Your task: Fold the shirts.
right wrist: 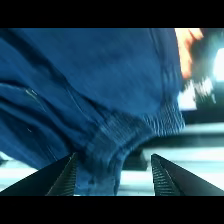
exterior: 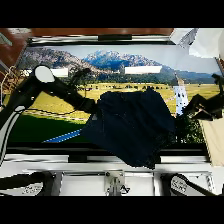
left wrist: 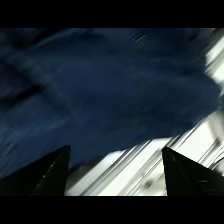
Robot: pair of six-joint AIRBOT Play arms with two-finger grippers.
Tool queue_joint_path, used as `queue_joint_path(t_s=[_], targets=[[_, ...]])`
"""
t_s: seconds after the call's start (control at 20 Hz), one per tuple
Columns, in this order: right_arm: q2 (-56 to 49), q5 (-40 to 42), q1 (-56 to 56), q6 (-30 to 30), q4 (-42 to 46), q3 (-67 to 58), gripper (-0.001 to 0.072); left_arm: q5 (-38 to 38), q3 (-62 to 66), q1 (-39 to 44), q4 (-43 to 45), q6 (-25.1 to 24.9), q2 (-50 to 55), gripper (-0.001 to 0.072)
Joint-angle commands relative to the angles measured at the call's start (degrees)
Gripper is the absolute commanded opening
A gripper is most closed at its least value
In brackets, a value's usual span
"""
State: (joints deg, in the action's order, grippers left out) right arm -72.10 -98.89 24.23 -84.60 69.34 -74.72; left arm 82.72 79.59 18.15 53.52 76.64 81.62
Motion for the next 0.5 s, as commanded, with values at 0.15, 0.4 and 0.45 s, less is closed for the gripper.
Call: queue_joint_path(t_s=[0.15,0.4,0.45], targets=[[12.11,2.71,1.64,2.32,-4.48,17.75,0.0674,-3.52,-16.24,-11.41,9.53,-4.87,-1.46,0.0681],[12.5,3.56,1.66,2.82,-3.69,18.36,0.0674,-11.23,-20.79,-8.0,6.62,-10.58,2.78,0.0663],[12.5,3.56,1.66,2.8,-2.99,18.36,0.0674,-12.5,-20.79,-7.13,4.74,-12.04,3.87,0.0657]])
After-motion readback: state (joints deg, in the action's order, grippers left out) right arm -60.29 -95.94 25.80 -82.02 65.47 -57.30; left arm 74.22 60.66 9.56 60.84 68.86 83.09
